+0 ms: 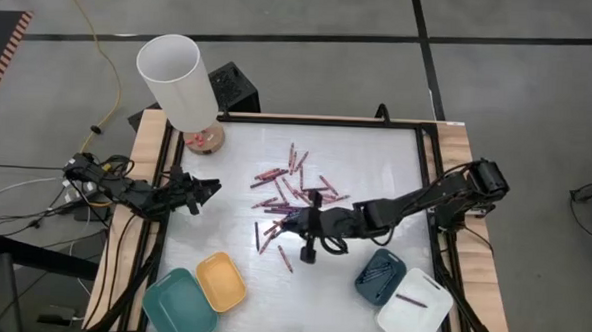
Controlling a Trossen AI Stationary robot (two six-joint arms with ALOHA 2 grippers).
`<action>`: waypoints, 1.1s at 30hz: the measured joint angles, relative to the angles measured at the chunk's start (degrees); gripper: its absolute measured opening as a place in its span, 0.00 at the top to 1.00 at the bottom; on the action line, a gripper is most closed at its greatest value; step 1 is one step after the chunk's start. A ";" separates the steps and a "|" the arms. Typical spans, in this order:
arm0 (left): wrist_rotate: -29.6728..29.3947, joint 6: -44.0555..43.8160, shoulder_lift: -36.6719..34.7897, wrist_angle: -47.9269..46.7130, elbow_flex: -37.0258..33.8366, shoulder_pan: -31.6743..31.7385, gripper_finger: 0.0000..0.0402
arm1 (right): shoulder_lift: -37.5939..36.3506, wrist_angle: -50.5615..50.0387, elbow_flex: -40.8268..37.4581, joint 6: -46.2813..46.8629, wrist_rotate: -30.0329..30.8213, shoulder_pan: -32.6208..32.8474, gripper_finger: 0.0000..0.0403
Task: Sort crayons
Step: Put the pink crayon into the yellow bin
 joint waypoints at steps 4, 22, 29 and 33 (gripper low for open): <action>0.09 -0.07 0.01 0.00 -0.01 0.00 0.60 | 2.26 9.18 0.11 -0.51 0.09 0.64 1.00; 2.02 -2.19 0.01 0.11 -0.01 0.02 0.60 | 29.87 15.95 28.37 -8.02 -9.76 1.13 1.00; 4.09 -2.75 0.01 0.37 0.00 0.00 0.60 | 40.40 8.40 44.60 -8.13 -18.63 0.69 1.00; 5.37 -2.76 0.01 0.46 -0.01 0.00 0.60 | 45.37 8.15 51.90 -8.10 -22.67 0.68 1.00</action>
